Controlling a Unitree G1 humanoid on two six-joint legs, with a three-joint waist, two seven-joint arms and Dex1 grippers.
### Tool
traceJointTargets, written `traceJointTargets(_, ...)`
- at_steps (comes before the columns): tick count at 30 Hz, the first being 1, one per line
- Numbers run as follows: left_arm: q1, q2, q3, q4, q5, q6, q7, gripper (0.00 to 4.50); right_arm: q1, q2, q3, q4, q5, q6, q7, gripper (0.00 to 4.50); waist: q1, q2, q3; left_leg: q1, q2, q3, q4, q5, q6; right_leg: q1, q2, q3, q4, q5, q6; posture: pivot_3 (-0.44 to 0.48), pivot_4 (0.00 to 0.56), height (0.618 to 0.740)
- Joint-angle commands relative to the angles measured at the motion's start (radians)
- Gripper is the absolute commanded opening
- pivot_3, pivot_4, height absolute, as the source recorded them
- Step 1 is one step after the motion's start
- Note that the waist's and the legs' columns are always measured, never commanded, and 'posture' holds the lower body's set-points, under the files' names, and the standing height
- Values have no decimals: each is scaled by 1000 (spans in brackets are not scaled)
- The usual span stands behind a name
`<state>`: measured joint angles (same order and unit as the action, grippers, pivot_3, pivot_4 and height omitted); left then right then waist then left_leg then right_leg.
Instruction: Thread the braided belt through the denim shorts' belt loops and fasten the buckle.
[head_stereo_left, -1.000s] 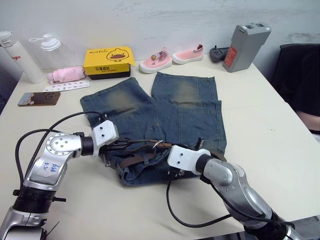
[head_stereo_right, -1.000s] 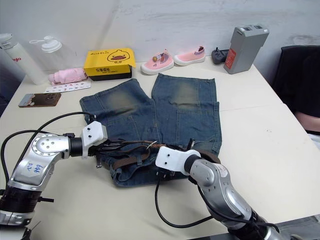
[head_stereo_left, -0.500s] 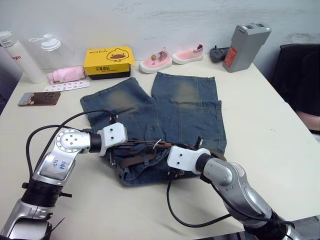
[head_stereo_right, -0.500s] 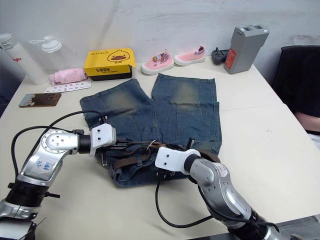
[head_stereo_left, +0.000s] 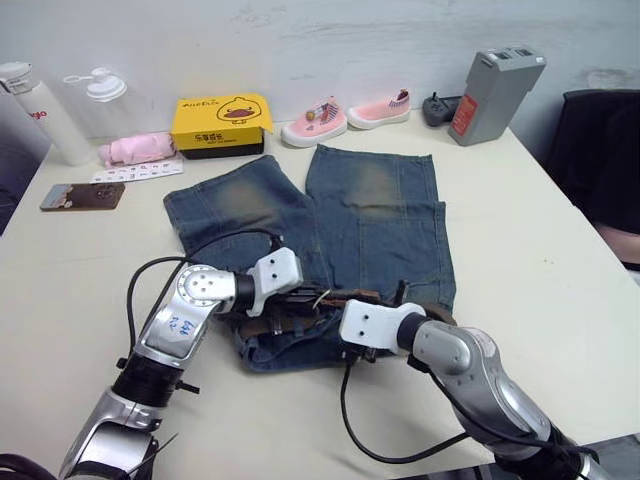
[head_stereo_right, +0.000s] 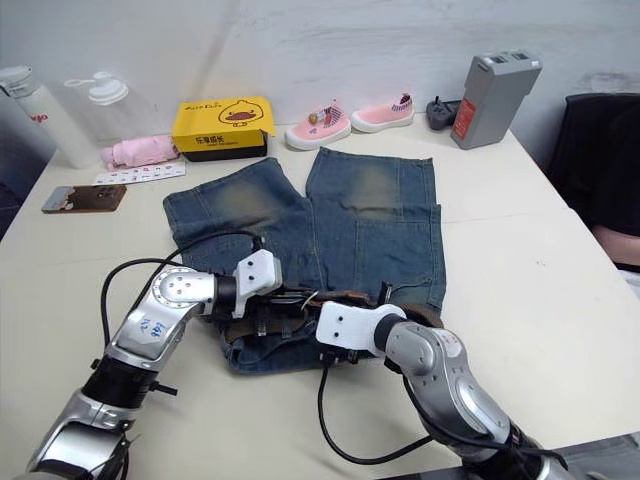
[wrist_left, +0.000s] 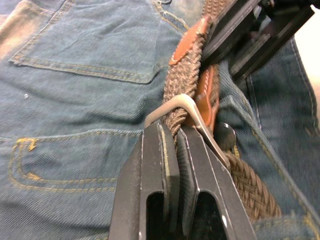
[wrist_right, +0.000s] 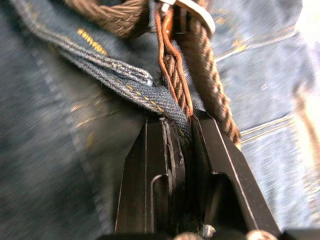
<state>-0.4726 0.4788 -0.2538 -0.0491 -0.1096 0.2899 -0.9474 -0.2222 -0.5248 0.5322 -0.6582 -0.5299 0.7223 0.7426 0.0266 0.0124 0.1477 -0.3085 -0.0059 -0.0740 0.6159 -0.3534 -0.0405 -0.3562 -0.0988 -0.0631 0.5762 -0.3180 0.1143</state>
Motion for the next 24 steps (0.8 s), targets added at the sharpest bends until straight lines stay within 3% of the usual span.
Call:
traceJointTargets(1, -29, -27, -31, -20, -4, -32, -14, 0, 11, 4, -50, -73, 49, 41, 40, 990, -1, 0, 0, 0, 0, 0, 0, 0, 0, 0, 0, 0, 0, 0, 0, 0, 150, 712)
traceJointTargets(7, -22, -35, -38, -6, 0, -45, -16, 0, 27, -24, -280, -269, 263, 254, 192, 3805, -1, 2, -1, -5, 1, -1, 5, 0, 0, -1, 0, -2, 0, 0, 0, 0, 150, 712)
traceJointTargets(12, -19, -36, -38, -6, -3, -44, -14, 0, 0, -45, -506, -367, 481, 405, 309, 3805, 0, 3, -2, -6, 0, -1, 6, 0, 1, 0, 0, -3, -1, 2, 0, 0, 150, 712)
traceJointTargets(15, -18, -37, -38, -6, -4, -45, -12, 0, -16, -80, -562, -336, 531, 399, 285, 3805, 0, 3, -2, -7, 0, -1, 6, 1, 2, 0, 0, -3, 0, 2, 0, 0, 150, 712)
traceJointTargets(21, -18, -38, -37, -7, -4, -45, -10, 0, 5, -195, -469, -263, 519, 247, 195, 3805, 0, 4, -2, -7, 0, -1, 6, 1, 3, -1, 0, -3, -1, 2, 0, 0, 150, 712)
traceJointTargets(24, -18, -38, -37, -10, -4, -45, -9, 0, 5, -201, -419, -222, 498, 205, 126, 3805, 0, 3, -2, -7, 0, -1, 7, 1, 3, -1, 0, -3, -1, 2, 0, 0, 150, 712)
